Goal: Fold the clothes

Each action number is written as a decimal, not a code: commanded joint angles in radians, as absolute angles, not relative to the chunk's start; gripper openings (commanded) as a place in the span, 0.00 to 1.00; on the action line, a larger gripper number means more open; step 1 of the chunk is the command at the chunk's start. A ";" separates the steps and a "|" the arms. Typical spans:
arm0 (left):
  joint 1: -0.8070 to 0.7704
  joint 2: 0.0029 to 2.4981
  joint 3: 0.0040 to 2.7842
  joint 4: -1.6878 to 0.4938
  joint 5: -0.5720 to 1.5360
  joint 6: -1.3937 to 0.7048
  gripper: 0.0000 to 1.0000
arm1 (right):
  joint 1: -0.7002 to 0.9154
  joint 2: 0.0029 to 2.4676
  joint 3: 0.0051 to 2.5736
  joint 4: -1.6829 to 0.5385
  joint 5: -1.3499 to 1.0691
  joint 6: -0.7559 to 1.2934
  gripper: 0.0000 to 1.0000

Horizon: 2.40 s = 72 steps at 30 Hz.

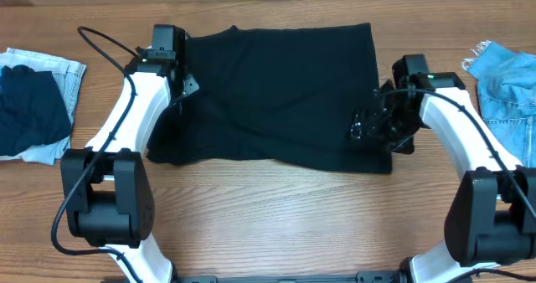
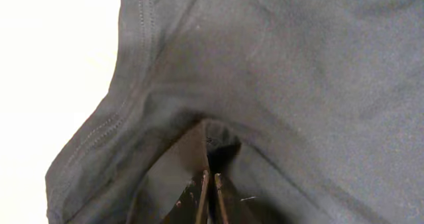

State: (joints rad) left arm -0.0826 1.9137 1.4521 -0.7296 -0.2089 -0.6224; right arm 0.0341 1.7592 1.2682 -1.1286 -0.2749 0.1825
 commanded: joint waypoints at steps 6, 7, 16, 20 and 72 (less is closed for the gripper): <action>-0.075 1.908 1.477 -0.735 -0.205 -0.606 0.10 | -0.059 1.826 1.269 -1.108 -0.200 0.236 1.00; -0.075 1.908 1.477 -0.736 -0.205 -0.606 0.10 | -0.059 1.831 1.269 -1.107 -0.198 0.236 1.00; -0.075 1.908 1.477 -0.748 -0.205 -0.605 0.12 | -0.059 1.865 1.171 -1.048 -0.220 0.237 0.82; -0.075 1.908 1.477 -0.752 -0.205 -0.599 0.12 | -0.059 1.865 1.161 -1.023 -0.237 0.237 0.68; -0.075 1.908 1.477 -0.759 -0.183 -0.597 0.14 | -0.063 1.696 1.193 -0.848 -0.123 0.371 0.04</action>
State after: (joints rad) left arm -0.0826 1.9137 1.4521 -0.7593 -0.1905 -0.6102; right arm -0.0631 1.7012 1.1778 -0.8780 -0.1623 0.3519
